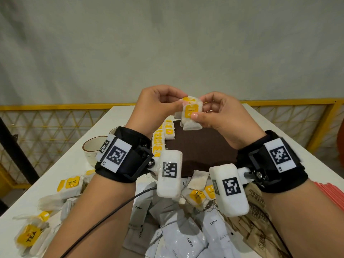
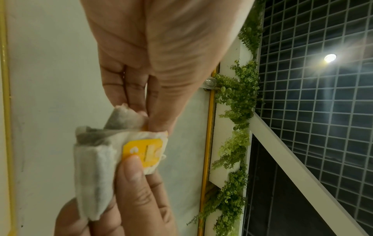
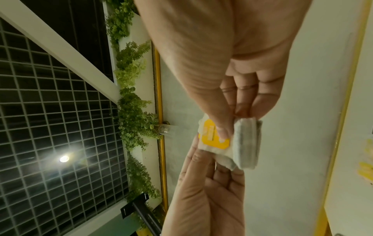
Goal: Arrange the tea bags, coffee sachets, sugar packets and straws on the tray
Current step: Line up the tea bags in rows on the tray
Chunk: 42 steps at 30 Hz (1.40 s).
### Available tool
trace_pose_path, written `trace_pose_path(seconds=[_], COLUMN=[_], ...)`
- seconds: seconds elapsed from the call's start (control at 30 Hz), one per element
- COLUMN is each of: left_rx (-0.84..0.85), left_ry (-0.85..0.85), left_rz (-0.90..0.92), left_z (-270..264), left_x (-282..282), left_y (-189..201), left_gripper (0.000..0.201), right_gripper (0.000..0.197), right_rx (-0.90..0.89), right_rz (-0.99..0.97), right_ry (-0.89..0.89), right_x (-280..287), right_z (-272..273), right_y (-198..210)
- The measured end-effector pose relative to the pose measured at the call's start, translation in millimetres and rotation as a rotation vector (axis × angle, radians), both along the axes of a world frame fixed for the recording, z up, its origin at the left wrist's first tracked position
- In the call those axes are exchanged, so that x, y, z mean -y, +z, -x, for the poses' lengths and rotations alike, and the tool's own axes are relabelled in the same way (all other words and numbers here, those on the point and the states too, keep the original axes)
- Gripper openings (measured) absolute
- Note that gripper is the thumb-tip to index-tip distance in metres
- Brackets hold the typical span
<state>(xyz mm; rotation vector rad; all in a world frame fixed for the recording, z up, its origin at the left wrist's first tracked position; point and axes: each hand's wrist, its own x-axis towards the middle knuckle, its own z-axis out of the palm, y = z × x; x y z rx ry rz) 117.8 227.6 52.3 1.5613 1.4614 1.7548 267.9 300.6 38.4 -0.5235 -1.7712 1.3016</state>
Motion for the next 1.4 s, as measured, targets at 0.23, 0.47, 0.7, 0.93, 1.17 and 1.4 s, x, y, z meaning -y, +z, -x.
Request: trace_pose_path(seconds=[0.23, 0.47, 0.7, 0.93, 1.17, 1.4], left_rx=[0.147, 0.195, 0.163, 0.055, 0.05, 0.085], left_ry=[-0.06, -0.126, -0.107, -0.06, 0.031, -0.024], left_rz=[-0.001, 0.012, 0.038, 0.062, 0.057, 0.032], left_z=[-1, -7, -9, -1, 33, 37], left_x=[0, 3, 4, 2, 11, 21], left_y=[0, 2, 2, 0, 6, 11], left_gripper=[0.007, 0.011, 0.017, 0.02, 0.022, 0.021], right_gripper=[0.024, 0.022, 0.023, 0.023, 0.027, 0.068], right_rx=[-0.086, -0.197, -0.201, -0.162, 0.784, 1.378], right_rz=[0.092, 0.187, 0.142, 0.163, -0.22, -0.571], right_ry=[0.028, 0.043, 0.003, 0.044, 0.171, 0.35], right_x=[-4, -3, -2, 0, -5, 6], right_z=[-4, -2, -1, -1, -13, -11], right_y=[3, 3, 1, 1, -16, -35])
